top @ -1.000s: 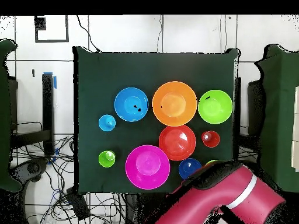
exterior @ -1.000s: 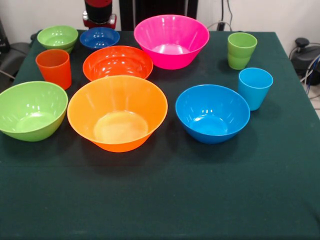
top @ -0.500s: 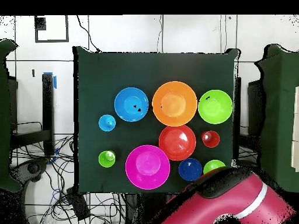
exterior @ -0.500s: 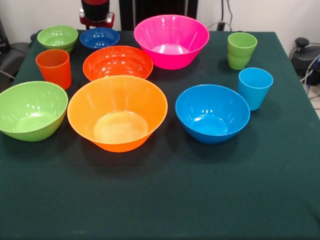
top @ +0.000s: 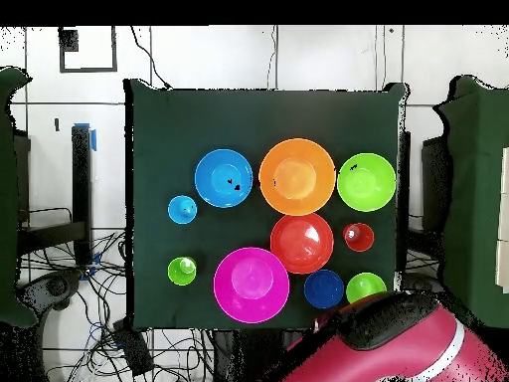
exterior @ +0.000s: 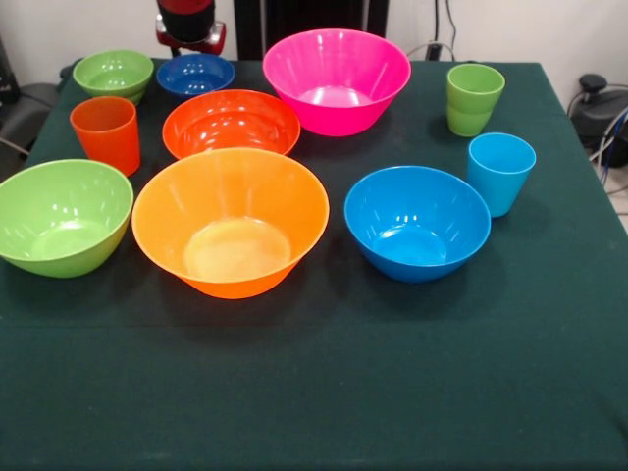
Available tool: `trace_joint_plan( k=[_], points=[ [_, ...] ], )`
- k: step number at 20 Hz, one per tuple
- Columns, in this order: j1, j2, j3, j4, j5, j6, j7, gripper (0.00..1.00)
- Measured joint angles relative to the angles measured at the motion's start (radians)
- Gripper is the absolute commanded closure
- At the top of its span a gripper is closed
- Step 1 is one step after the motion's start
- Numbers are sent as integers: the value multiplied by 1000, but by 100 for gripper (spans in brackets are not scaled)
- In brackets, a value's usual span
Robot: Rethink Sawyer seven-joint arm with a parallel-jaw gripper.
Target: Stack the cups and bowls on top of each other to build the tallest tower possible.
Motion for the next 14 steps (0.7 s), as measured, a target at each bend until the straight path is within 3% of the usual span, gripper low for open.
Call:
trace_joint_plan(
  k=[14],
  points=[
    [-1, -15, 42, -18, 10, 140, 0, 0]
  ],
)
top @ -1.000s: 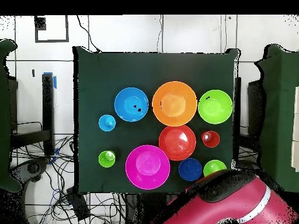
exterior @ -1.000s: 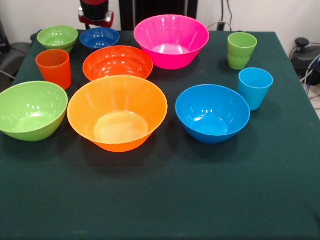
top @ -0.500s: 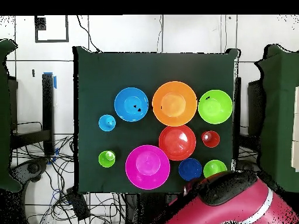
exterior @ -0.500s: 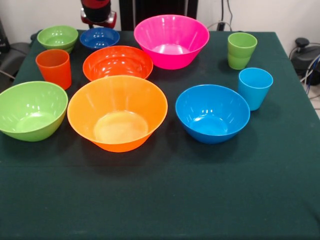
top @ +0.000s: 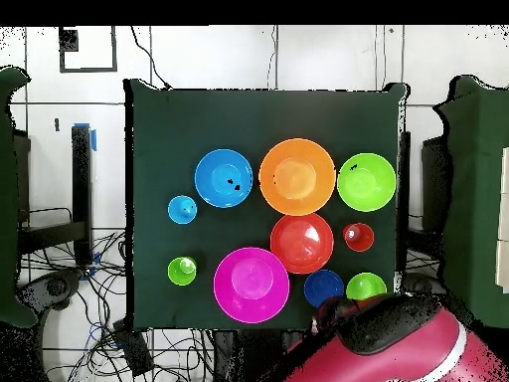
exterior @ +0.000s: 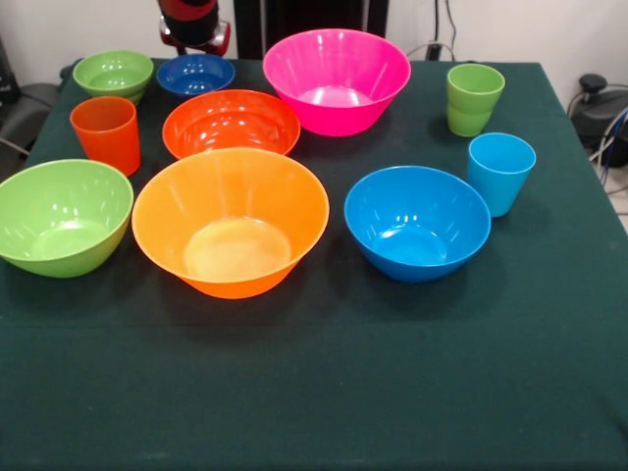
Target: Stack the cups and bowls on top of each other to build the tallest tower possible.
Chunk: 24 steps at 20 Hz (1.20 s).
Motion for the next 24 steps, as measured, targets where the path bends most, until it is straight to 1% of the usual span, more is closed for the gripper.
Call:
trace_joint_plan(
  k=[5, 12, 14, 17, 21, 22, 24],
  points=[
    [-7, -13, 18, -4, 1, 46, 0, 0],
    [-67, -16, 52, -4, 1, 75, 0, 0],
    [-81, -16, 66, -9, 1, 102, 0, 0],
    [-91, -13, 87, -30, 4, 171, 0, 0],
    [-91, 3, 113, -75, 13, 307, 0, 0],
    [-91, 7, 126, -92, 17, 359, 0, 0],
    [-91, 9, 136, -102, 19, 388, 0, 0]
  ],
)
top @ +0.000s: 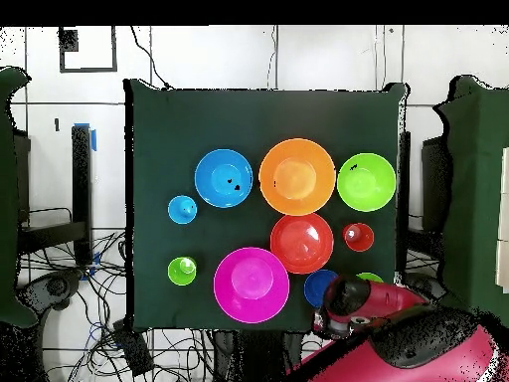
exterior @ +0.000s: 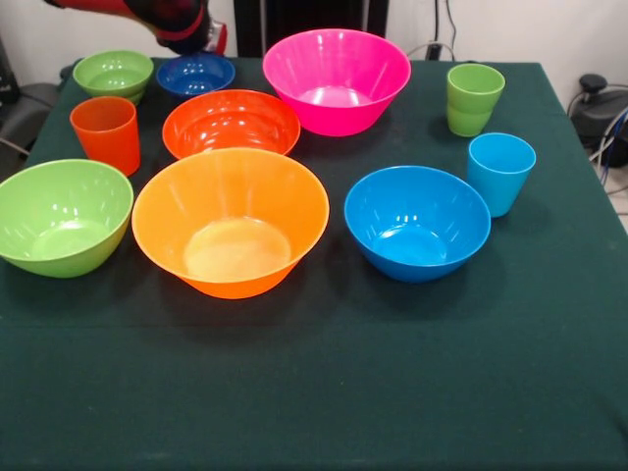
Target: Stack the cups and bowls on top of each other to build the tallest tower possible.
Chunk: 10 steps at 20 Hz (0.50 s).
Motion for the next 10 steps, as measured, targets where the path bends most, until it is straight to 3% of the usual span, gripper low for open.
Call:
trace_joint_plan(
  k=[5, 10],
  points=[
    [-3, 9, 28, -28, 6, 78, 0, 0],
    [-13, 17, 35, -34, 6, 90, 0, 0]
  ],
)
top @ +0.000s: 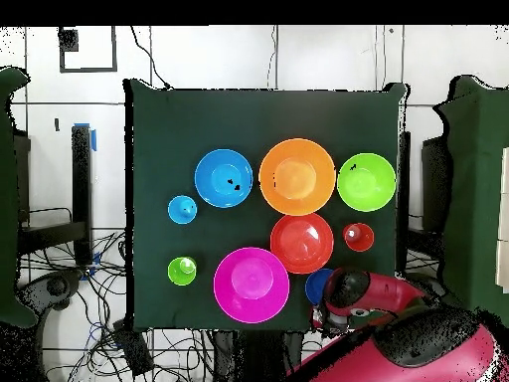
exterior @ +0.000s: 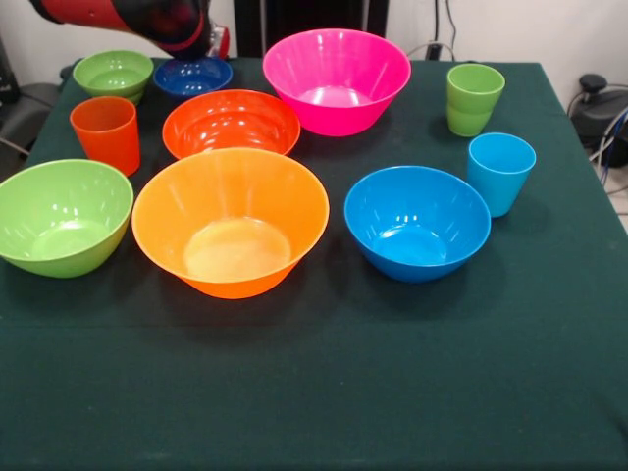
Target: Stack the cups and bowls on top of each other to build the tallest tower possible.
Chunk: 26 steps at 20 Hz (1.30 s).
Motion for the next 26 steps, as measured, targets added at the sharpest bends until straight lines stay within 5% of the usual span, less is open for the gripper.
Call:
trace_joint_plan(
  k=[26],
  points=[
    [-3, -30, 22, 9, -25, 12, 0, 0]
  ],
)
